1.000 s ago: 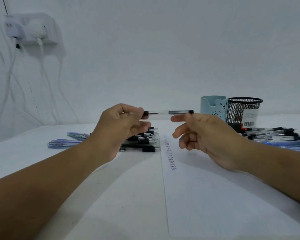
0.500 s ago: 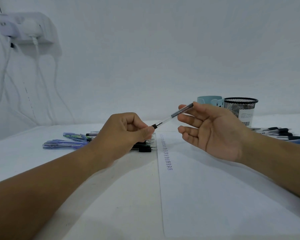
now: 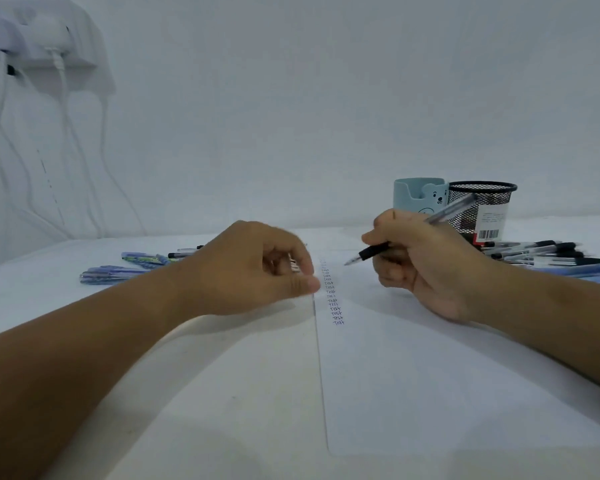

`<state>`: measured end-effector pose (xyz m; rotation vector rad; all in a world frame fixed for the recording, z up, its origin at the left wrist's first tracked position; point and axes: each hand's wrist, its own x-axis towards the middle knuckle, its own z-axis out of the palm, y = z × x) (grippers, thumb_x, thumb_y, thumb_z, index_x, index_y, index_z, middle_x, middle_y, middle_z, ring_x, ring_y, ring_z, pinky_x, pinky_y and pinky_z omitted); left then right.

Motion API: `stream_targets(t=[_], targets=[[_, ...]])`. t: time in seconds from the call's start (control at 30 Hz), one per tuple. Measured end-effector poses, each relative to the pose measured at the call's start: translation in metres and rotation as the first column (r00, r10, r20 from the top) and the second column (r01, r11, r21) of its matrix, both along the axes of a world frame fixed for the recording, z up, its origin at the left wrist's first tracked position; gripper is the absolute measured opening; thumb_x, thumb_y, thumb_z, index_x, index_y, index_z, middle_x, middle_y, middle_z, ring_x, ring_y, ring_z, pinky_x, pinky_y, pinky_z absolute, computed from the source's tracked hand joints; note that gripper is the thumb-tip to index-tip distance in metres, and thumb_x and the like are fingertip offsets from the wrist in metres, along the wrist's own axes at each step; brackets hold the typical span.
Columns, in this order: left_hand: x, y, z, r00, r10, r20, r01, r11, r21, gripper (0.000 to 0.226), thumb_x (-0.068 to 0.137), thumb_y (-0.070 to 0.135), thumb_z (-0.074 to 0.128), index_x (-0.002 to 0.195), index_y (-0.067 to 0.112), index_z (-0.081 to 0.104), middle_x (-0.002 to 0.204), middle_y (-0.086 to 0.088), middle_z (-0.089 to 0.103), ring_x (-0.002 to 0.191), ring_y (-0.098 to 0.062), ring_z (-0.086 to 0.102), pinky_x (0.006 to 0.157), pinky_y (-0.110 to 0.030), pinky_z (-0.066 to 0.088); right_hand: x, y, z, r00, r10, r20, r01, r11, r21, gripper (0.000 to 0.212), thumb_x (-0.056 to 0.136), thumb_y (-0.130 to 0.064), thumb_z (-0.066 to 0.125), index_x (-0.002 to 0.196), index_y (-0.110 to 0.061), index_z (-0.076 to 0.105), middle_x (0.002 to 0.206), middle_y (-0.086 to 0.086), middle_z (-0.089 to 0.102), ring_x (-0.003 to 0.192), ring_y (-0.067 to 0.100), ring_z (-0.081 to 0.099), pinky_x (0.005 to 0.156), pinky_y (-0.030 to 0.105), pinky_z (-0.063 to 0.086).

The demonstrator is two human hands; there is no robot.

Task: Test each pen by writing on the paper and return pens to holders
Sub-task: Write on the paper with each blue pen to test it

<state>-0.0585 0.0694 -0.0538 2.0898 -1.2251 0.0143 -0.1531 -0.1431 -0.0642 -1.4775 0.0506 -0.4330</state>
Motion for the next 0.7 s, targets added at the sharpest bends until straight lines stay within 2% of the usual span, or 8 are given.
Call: stream_targets(t=[0.07,0.1,0.17,0.23,0.33,0.43,0.53,0.7], targets=[[0.001,0.002,-0.001,0.998,-0.05,0.034,0.045,0.989,0.143,0.011,0.083,0.033,0.081,0.091,0.027,0.077,0.057,0.004,0.053,0.052,-0.009,0.043,0.056,-0.019,0.038,-0.006,0.001,0.002,0.992,0.1,-0.077,-0.104,0.993,-0.056,0.014,0.093,-0.014,0.053,0.082,-0.009,0.062,0.064,0.012,0.054,0.048,0.024,0.045,0.044,0.026,0.033],[0.0,0.002,-0.002,0.997,-0.064,0.042,0.055,0.979,0.196,0.012,0.084,0.034,0.08,0.094,0.028,0.078,0.055,0.004,0.05,0.051,-0.007,0.041,0.054,-0.017,0.035,-0.007,0.003,0.001,0.982,0.155,-0.113,-0.166,0.981,-0.103,0.02,0.094,-0.017,0.051,0.086,-0.007,0.065,0.067,0.015,0.059,0.049,0.026,0.048,0.043,0.026,0.032],[-0.001,0.0,-0.002,0.995,-0.083,0.048,0.069,0.967,0.247,0.011,0.086,0.034,0.078,0.096,0.03,0.078,0.054,0.004,0.047,0.05,-0.007,0.039,0.052,-0.014,0.033,-0.008,0.009,-0.001,0.969,0.189,-0.161,-0.222,0.949,-0.223,0.026,0.095,-0.021,0.054,0.077,-0.007,0.067,0.066,0.016,0.061,0.048,0.025,0.046,0.041,0.024,0.026],[-0.001,-0.001,-0.002,0.995,-0.089,0.054,0.073,0.966,0.25,0.01,0.087,0.034,0.077,0.095,0.03,0.078,0.054,0.004,0.047,0.05,-0.008,0.039,0.053,-0.014,0.033,-0.007,0.016,-0.003,0.975,0.145,-0.169,-0.196,0.919,-0.343,0.034,0.092,-0.027,0.064,0.061,-0.012,0.062,0.059,0.015,0.055,0.047,0.021,0.036,0.042,0.023,0.022],[0.0,-0.002,-0.003,0.994,-0.09,0.07,0.07,0.965,0.252,0.01,0.087,0.036,0.077,0.095,0.03,0.076,0.054,0.007,0.048,0.05,-0.006,0.041,0.054,-0.015,0.035,-0.005,0.023,-0.004,0.98,0.145,-0.135,-0.191,0.871,-0.452,0.04,0.091,-0.037,0.067,0.063,-0.011,0.055,0.051,0.013,0.053,0.045,0.02,0.03,0.04,0.02,0.026],[-0.001,-0.002,-0.005,0.993,-0.098,0.07,0.078,0.965,0.25,0.01,0.087,0.038,0.076,0.091,0.03,0.074,0.053,0.008,0.048,0.051,-0.005,0.042,0.055,-0.014,0.036,-0.006,0.027,-0.005,0.979,0.175,-0.108,-0.205,0.845,-0.494,0.042,0.088,-0.026,0.074,0.06,-0.01,0.048,0.05,0.013,0.054,0.041,0.021,0.038,0.04,0.02,0.033],[-0.001,-0.003,-0.005,0.993,-0.103,0.065,0.083,0.965,0.249,0.009,0.087,0.038,0.076,0.087,0.03,0.072,0.053,0.007,0.047,0.05,-0.006,0.04,0.054,-0.015,0.035,-0.006,0.027,-0.006,0.985,0.138,-0.101,-0.171,0.806,-0.566,0.043,0.083,-0.012,0.078,0.055,-0.011,0.046,0.048,0.01,0.054,0.043,0.017,0.047,0.047,0.022,0.04],[0.002,-0.004,-0.006,0.994,-0.103,0.036,0.091,0.964,0.248,0.009,0.087,0.038,0.076,0.087,0.03,0.073,0.053,0.007,0.048,0.051,-0.007,0.041,0.056,-0.019,0.037,-0.005,0.023,-0.009,0.992,0.091,-0.088,-0.126,0.765,-0.632,0.044,0.081,-0.002,0.071,0.049,-0.016,0.045,0.047,0.008,0.055,0.043,0.013,0.046,0.048,0.022,0.036]])
